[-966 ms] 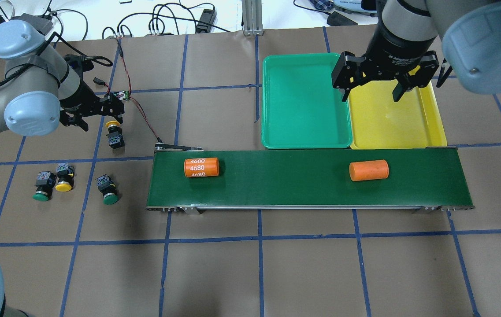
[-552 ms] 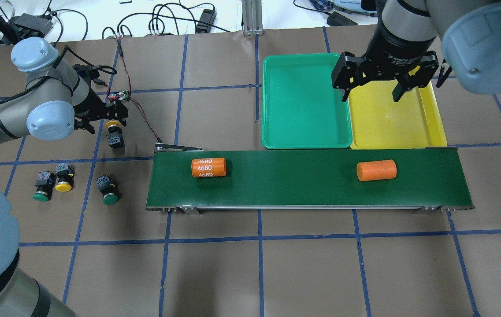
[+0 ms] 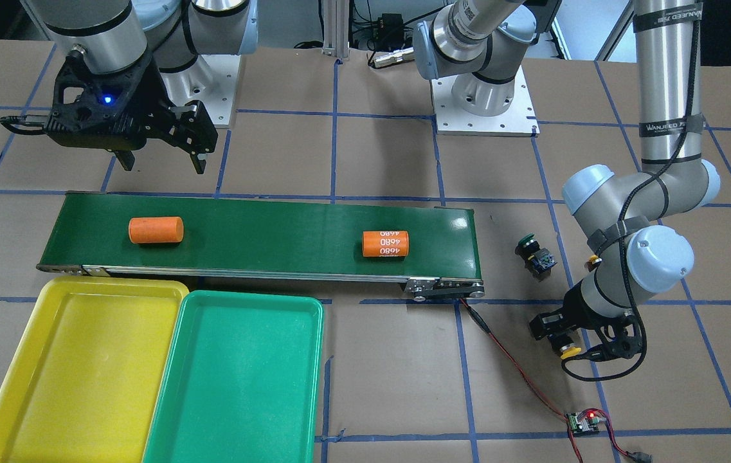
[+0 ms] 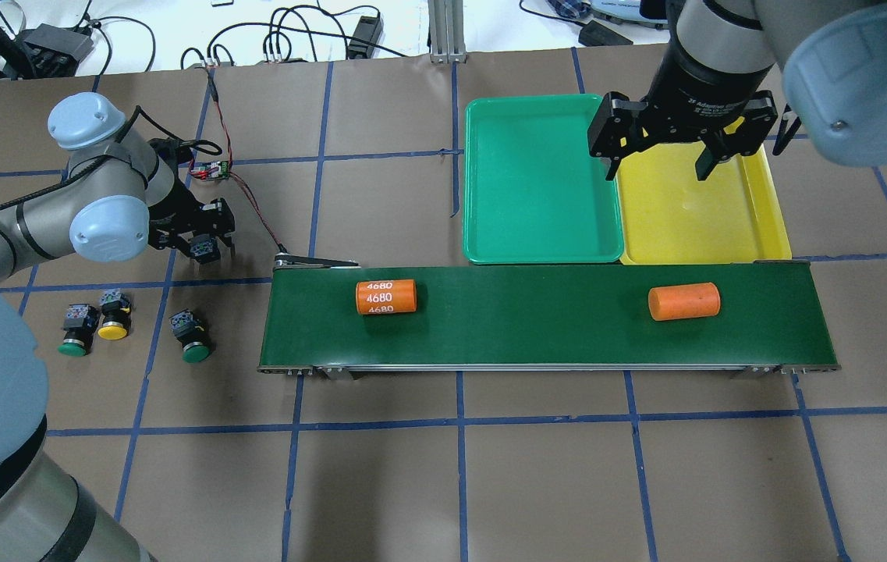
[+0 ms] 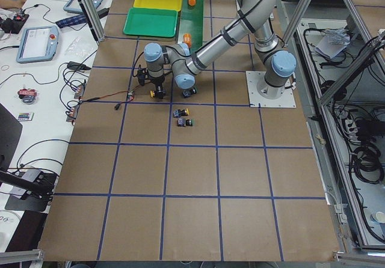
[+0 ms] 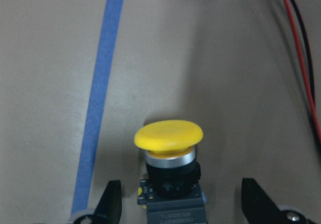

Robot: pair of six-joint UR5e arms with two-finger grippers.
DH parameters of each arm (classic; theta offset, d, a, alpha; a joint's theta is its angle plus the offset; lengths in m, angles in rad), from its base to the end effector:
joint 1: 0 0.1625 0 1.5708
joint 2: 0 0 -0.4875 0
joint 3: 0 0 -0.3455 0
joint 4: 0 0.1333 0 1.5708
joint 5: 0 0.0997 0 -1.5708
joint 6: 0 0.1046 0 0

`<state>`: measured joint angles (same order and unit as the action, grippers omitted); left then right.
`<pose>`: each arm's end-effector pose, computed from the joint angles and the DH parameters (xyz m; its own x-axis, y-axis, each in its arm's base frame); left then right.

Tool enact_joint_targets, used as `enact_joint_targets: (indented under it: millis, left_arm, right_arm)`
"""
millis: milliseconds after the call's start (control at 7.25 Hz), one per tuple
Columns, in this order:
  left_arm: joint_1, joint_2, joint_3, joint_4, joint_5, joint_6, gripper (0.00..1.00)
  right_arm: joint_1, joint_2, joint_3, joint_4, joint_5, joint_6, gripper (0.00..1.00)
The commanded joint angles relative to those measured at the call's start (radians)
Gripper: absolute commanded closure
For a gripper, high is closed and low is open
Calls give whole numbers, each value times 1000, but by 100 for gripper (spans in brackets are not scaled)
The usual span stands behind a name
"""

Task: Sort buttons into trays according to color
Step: 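Move the left gripper over the yellow-capped button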

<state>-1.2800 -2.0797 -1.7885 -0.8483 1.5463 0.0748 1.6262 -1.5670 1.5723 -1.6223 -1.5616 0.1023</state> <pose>0.0404 -0.6090 0.2537 -0.9764 -0.2143 0.0247 -0.2143 0.9768 0.0023 0.1591 -0.4436 0.5483 -0.9988 0.0464 -0.0139 0.0469 0.9979 -0.0450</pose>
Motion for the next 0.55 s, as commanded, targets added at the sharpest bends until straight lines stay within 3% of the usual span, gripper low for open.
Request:
enact_joint_targets:
  millis: [0,138,414]
  left_arm:
    - [-2,32,3,-8,0,8,100]
    - [-7,55,-9,-18,0,8,100]
    - [-24,198,-2,-221,-8,8,100]
  right_arm:
    - [1,-1,0,-1,0,-1,0]
    - [1,-1,-2,-1,0,0,0]
    - [-2,-1,-8,1,0,-1,0]
